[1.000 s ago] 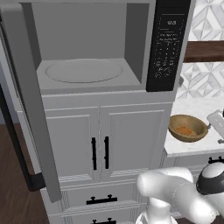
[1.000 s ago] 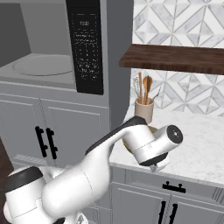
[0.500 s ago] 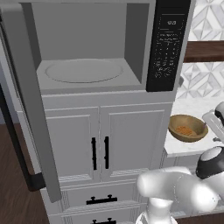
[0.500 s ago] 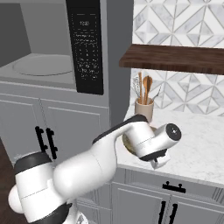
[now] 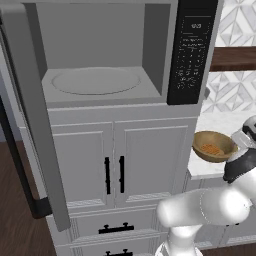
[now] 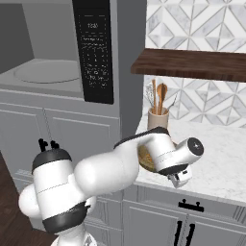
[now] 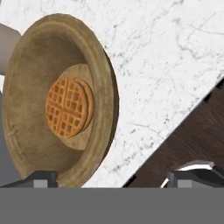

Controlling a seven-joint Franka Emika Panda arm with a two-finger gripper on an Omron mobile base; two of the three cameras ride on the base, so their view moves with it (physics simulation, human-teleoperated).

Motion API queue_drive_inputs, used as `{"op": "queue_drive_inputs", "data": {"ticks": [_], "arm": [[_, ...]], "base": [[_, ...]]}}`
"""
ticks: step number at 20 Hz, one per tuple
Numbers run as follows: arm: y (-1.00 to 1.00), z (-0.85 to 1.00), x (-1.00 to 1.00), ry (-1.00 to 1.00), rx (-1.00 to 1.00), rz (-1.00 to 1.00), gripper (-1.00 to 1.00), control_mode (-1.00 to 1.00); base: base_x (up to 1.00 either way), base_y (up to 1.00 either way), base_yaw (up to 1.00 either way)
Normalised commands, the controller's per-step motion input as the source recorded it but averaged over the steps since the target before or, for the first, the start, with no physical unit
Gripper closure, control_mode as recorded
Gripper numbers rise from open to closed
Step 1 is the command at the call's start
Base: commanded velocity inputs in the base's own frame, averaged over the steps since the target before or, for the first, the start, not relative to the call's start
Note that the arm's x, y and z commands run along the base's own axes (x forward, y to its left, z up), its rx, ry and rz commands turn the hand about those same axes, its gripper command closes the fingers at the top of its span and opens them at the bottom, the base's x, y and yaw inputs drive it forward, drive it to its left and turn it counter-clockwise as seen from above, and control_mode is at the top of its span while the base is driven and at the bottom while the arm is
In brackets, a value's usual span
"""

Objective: Open the microwave, place the bowl with waffle inside the microwave, then close the microwave door and turn it on.

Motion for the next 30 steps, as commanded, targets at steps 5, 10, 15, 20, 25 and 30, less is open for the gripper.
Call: {"op": "queue_drive_inputs", "data": {"ticks": [5,10,15,20,25,30], "arm": [[-0.26,-0.20,0.21,0.01,0.02,0.00,-1.00,-1.00],[-0.03,-0.14,0.23,0.00,0.01,0.00,-1.00,-1.00],[0.00,-0.16,0.32,0.00,0.00,0.01,-1.00,-1.00],[0.00,-0.36,0.19,0.00,0.00,0.00,-1.00,-1.00],[0.01,-0.32,0.17,0.00,0.00,0.00,-1.00,-1.00],[0.20,-0.23,0.06,0.00,-0.03,0.00,1.00,-1.00]], "base": [[0.00,0.00,0.00],[0.00,0.00,0.00],[0.00,0.00,0.00],[0.00,0.00,0.00],[0.00,0.00,0.00],[0.00,0.00,0.00]]}}
